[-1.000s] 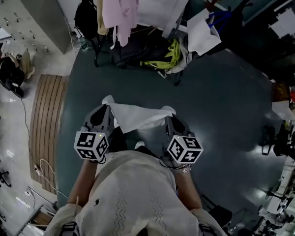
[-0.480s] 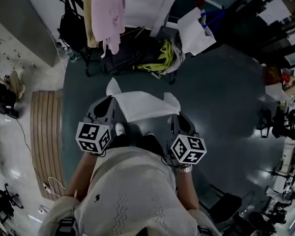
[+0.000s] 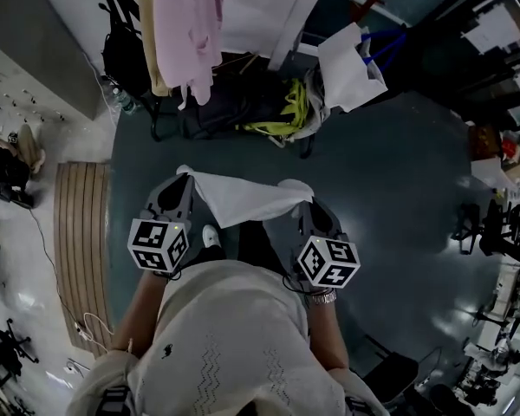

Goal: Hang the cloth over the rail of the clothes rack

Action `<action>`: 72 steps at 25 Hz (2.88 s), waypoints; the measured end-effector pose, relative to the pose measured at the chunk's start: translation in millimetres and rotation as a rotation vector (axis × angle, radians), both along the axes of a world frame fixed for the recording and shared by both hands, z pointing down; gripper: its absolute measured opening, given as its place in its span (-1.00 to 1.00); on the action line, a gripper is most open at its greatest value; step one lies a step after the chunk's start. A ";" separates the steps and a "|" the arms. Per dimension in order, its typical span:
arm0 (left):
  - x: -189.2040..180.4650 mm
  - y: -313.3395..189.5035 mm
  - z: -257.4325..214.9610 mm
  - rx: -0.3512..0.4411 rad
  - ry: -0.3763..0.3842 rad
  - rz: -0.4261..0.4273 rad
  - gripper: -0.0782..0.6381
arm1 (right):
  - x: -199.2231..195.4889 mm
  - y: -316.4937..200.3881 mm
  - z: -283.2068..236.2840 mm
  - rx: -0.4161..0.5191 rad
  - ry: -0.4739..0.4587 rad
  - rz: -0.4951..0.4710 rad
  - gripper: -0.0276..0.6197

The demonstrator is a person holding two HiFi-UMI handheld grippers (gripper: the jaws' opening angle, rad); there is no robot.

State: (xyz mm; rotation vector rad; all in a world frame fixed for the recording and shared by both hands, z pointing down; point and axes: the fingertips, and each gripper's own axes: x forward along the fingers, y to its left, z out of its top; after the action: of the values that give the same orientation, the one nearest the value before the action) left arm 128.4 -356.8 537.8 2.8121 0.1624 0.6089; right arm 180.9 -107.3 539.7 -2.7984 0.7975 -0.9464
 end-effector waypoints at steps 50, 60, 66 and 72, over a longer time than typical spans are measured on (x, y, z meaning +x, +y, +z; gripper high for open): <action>598.2 -49.5 -20.1 0.640 -0.136 0.478 -0.74 | 604.3 -56.9 -48.4 -0.258 0.111 -0.211 -0.85; 635.7 -68.6 -149.6 1.095 0.028 0.473 -0.74 | 659.7 -21.2 -161.2 -0.513 0.466 -0.479 -0.85; 624.0 -79.2 -223.6 1.150 0.066 0.390 -0.74 | 678.7 3.4 -238.1 -0.660 0.678 -0.479 -0.85; 597.1 -80.3 -290.3 1.168 0.109 0.347 -0.74 | 689.6 32.3 -306.0 -0.679 0.806 -0.435 -0.85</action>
State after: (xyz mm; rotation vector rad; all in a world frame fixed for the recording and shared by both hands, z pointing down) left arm 725.5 -437.1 247.4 3.9973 0.4400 0.8037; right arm 870.5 -75.0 233.7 -3.7494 1.4326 -0.0156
